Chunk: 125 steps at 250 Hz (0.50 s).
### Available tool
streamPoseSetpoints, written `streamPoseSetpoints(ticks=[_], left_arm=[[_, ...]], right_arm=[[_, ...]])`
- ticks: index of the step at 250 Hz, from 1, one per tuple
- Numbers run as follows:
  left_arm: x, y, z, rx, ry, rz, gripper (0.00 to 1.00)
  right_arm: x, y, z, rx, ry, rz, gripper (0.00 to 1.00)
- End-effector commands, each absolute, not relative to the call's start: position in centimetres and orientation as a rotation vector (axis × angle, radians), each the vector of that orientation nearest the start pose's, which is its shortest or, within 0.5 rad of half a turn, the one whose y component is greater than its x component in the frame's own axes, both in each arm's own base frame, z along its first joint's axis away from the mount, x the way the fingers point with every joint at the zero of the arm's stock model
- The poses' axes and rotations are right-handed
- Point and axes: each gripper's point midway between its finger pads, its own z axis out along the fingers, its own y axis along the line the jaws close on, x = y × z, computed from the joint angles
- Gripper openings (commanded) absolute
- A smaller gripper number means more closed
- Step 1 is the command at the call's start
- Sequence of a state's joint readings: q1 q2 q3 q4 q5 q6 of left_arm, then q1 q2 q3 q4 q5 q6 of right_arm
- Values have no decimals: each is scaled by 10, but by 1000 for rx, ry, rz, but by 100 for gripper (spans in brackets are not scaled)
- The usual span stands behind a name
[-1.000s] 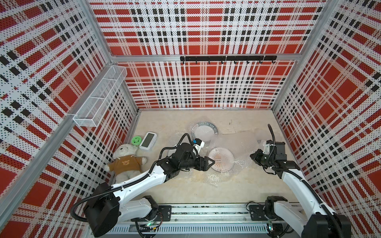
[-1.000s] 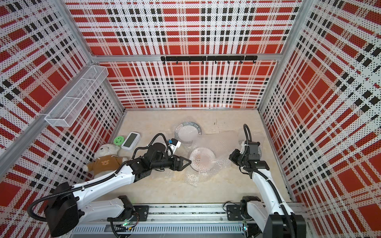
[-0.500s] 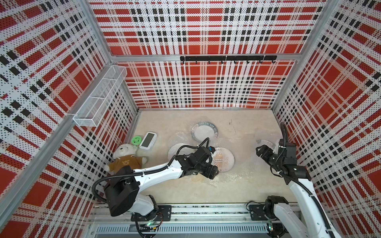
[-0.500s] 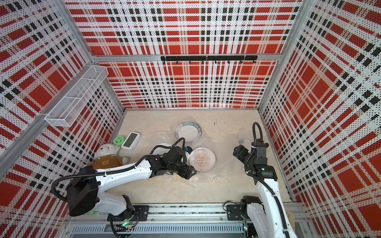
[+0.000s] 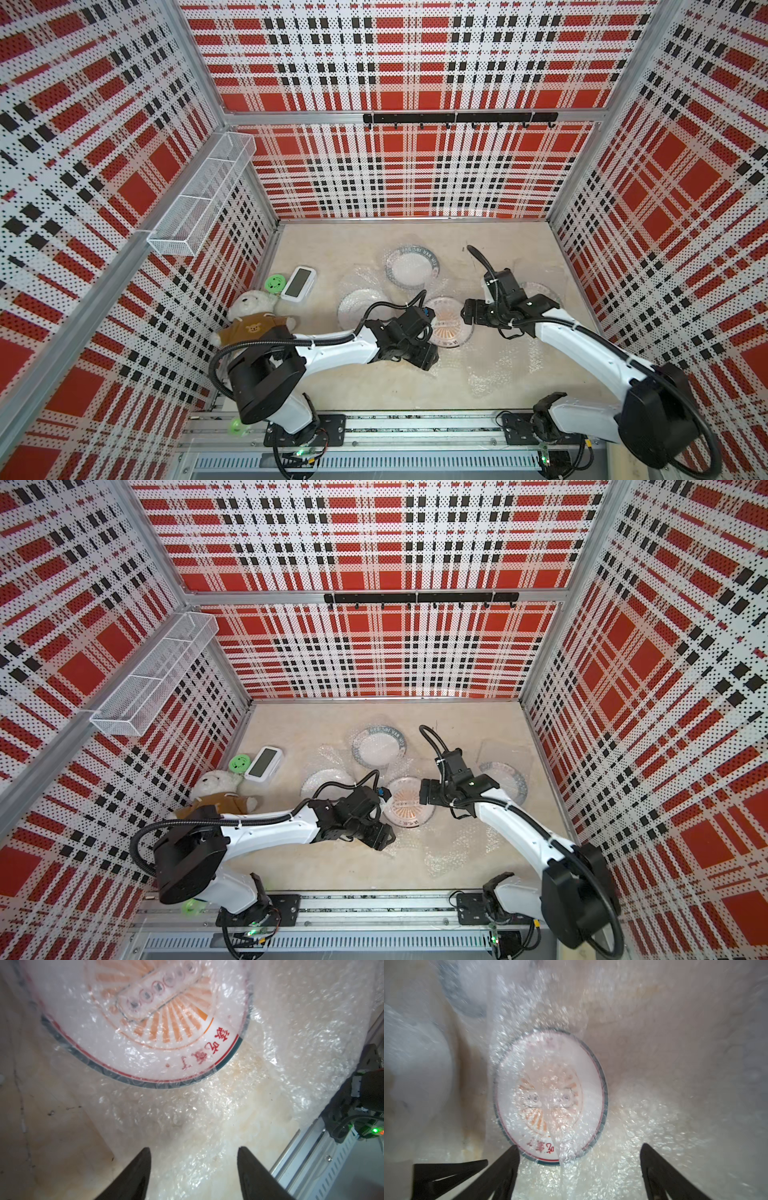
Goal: Unpack dinner plates from bubble wrap
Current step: Unwrap the bubble wrap at the center of the board.
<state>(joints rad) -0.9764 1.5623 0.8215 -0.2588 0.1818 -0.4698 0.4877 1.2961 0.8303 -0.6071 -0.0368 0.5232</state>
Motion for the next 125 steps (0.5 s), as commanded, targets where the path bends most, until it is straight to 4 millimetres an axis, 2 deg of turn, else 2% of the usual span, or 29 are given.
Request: streamPoseSetpoints(ticks=[1,66,89,125], left_arm=[[185,-330,47,706,2632,-770,67],[183,-327,22,691,2693,-735,61],[183,-323,18,688,2703,-712,57],[181,-316,14,671,2716,-686,55]], right_arm=[[285,162,94,29,2649,392,91],[277,168,53,14,2734,347,88],[275,168,42,11,2755,316,83],[275,165,39,27,2757,282,71]])
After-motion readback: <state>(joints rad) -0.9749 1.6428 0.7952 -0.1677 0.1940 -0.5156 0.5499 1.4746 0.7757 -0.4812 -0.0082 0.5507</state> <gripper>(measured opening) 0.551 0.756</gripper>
